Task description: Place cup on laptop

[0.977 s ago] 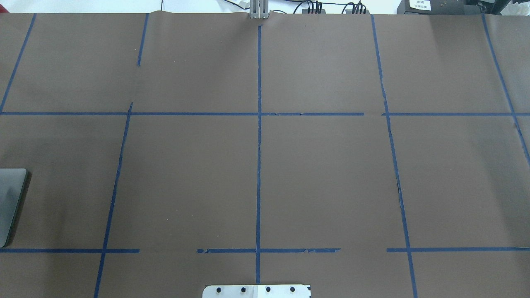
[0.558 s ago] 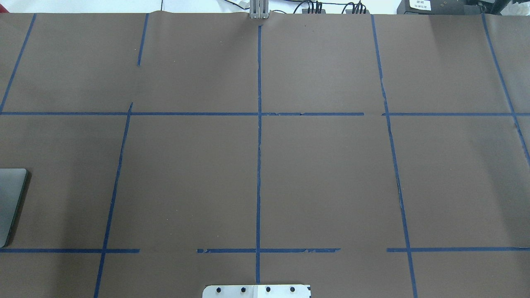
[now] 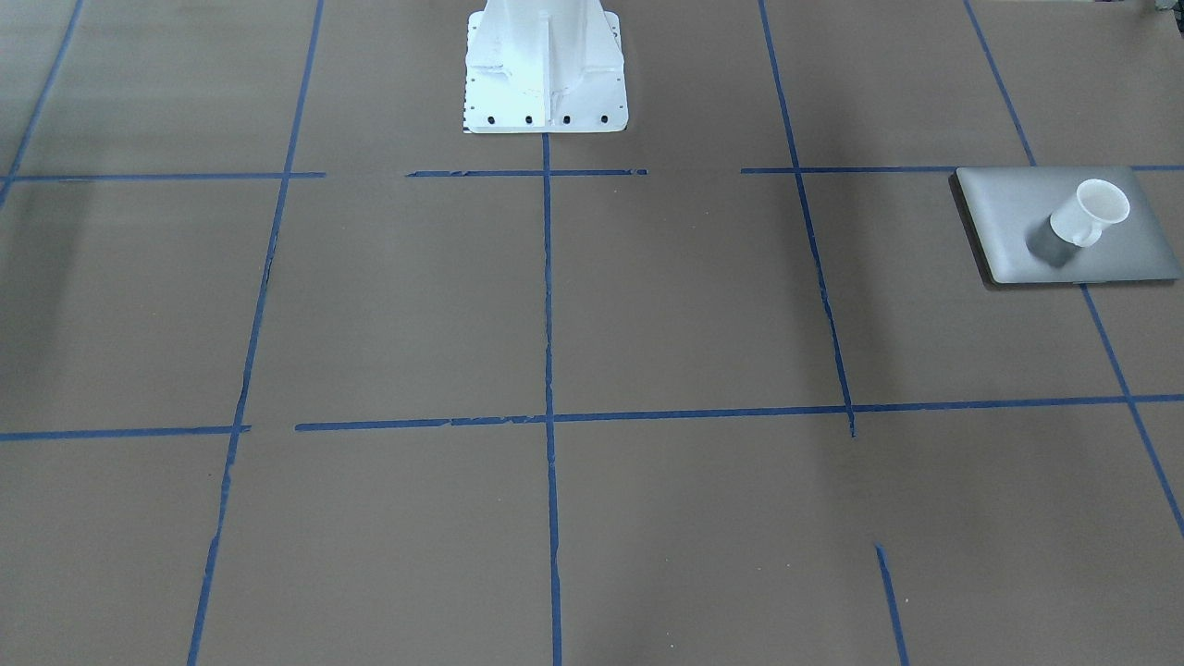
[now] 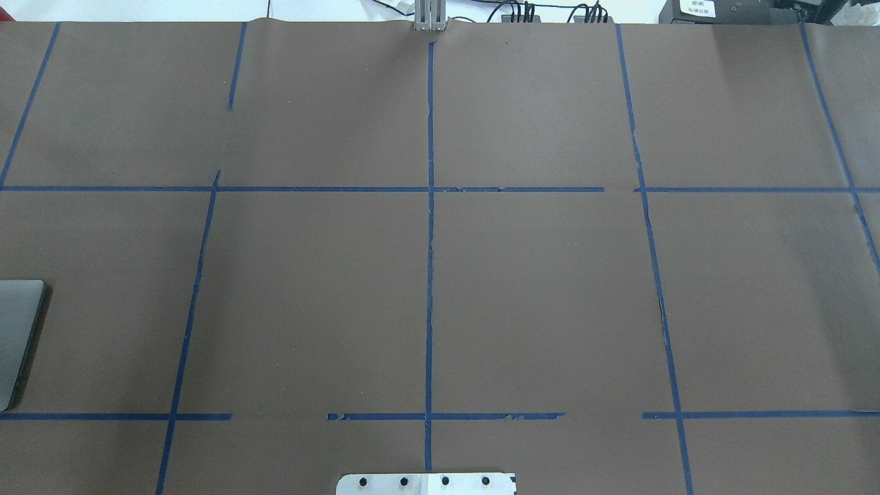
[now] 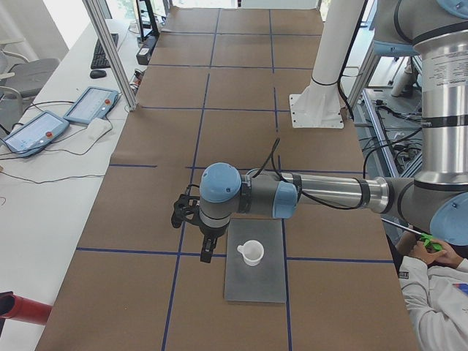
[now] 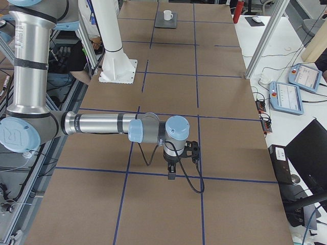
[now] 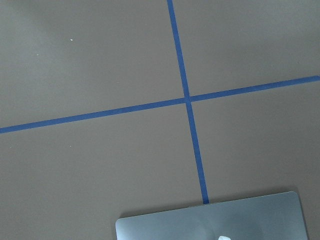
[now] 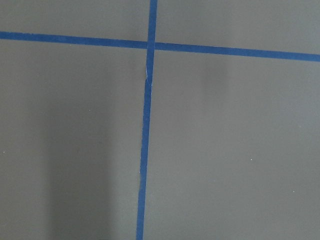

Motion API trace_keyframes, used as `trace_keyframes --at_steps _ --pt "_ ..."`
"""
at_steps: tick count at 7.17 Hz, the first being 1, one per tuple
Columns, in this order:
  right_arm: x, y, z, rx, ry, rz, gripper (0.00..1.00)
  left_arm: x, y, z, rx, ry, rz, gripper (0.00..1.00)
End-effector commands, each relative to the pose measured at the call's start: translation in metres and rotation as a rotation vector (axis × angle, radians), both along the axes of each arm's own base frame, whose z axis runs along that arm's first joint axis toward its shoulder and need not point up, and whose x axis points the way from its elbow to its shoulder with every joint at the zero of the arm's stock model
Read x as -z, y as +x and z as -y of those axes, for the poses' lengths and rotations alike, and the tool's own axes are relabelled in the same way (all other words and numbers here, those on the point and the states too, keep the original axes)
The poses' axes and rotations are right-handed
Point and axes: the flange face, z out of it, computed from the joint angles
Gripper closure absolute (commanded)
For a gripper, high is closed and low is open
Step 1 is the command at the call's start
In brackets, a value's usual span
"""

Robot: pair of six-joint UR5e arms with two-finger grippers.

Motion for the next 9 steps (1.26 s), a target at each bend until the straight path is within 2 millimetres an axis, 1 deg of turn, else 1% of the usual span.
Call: trace_keyframes --at_steps 1,3,4,5,6,7,8,9 --pt "0.0 0.0 0.0 0.0 -0.001 0.0 0.0 0.0 -0.001 -0.012 0.027 -0.041 -0.031 0.0" --pt "0.0 0.0 0.0 0.0 -0.001 0.0 0.0 -0.001 0.0 -0.017 0.026 -0.04 -0.026 0.0" --pt "0.0 0.0 0.0 0.0 -0.001 0.0 0.0 0.005 0.004 -0.014 0.034 -0.048 -0.023 0.0" --pt "0.0 0.0 0.0 0.0 -0.001 -0.002 0.0 0.01 0.03 -0.008 0.011 -0.076 -0.027 0.0" --pt "0.0 0.0 0.0 0.0 -0.001 0.0 0.0 0.011 0.04 -0.006 -0.015 -0.07 -0.025 0.0" --pt "0.0 0.0 0.0 0.0 -0.001 0.0 0.0 0.013 0.041 -0.008 -0.018 -0.067 -0.025 0.0" --pt "0.0 0.0 0.0 0.0 -0.001 -0.002 0.0 0.001 0.042 -0.02 -0.02 -0.09 -0.027 0.0" --pt "0.0 0.0 0.0 0.0 -0.001 0.0 0.0 0.001 0.042 -0.022 -0.018 -0.094 -0.035 0.0"
